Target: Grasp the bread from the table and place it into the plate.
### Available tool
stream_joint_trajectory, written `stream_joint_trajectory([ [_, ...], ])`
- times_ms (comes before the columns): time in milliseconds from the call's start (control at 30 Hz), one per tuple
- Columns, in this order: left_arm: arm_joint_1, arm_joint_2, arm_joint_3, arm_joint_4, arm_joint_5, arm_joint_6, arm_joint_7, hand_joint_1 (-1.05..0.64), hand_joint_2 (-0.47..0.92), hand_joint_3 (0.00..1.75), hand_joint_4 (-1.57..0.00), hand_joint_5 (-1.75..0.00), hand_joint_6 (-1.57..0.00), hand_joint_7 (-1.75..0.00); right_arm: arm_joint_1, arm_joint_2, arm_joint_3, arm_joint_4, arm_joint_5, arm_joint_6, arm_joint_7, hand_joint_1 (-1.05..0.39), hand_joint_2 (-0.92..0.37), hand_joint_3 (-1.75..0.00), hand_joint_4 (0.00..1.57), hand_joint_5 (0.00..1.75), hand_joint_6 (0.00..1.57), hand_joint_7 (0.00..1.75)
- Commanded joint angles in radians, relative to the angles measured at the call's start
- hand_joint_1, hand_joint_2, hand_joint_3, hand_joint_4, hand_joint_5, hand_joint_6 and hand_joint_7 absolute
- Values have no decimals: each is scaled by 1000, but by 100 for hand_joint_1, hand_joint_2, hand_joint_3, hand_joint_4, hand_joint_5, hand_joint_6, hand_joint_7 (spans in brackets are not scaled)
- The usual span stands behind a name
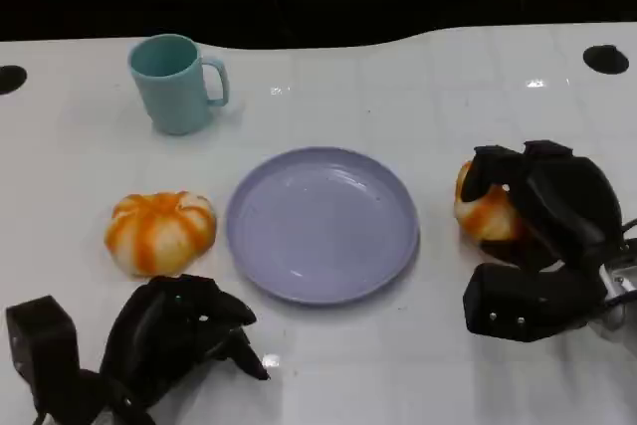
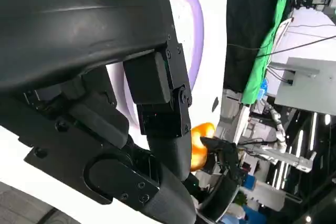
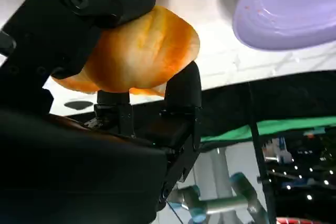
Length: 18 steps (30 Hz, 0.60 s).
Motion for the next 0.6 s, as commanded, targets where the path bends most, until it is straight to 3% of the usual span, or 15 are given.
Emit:
stream_joint_trajectory([
  [33, 5, 15, 5, 4, 9, -4, 17, -105, 74, 1, -157, -58, -157, -19, -32, 2, -5, -23, 12, -7, -7, -5, -36, -121, 99, 175, 79, 164],
  [167, 2, 13, 7, 6, 4, 0, 18, -105, 73, 0, -157, -60, -157, -22, -45, 6, -12, -43, 19, -22, -12, -6, -37, -123, 99, 175, 84, 153],
  [333, 0, 15, 8, 14, 4, -11, 13, -105, 73, 1, -157, -59, -157, -21, -68, 34, -17, -74, 28, -47, -18, -3, -29, -133, 103, 175, 89, 152],
  [433, 3, 17, 8, 10, 4, -7, 14, -105, 73, 1, -157, -59, -157, -21, -86, 57, -11, -96, 25, -46, -1, -9, -28, -137, 101, 175, 87, 151],
  [600, 7, 17, 5, 5, 8, -8, 19, -105, 73, 1, -157, -60, -157, -21, -108, 99, -2, -108, 35, -82, 53, -12, -26, -141, 100, 175, 81, 164],
])
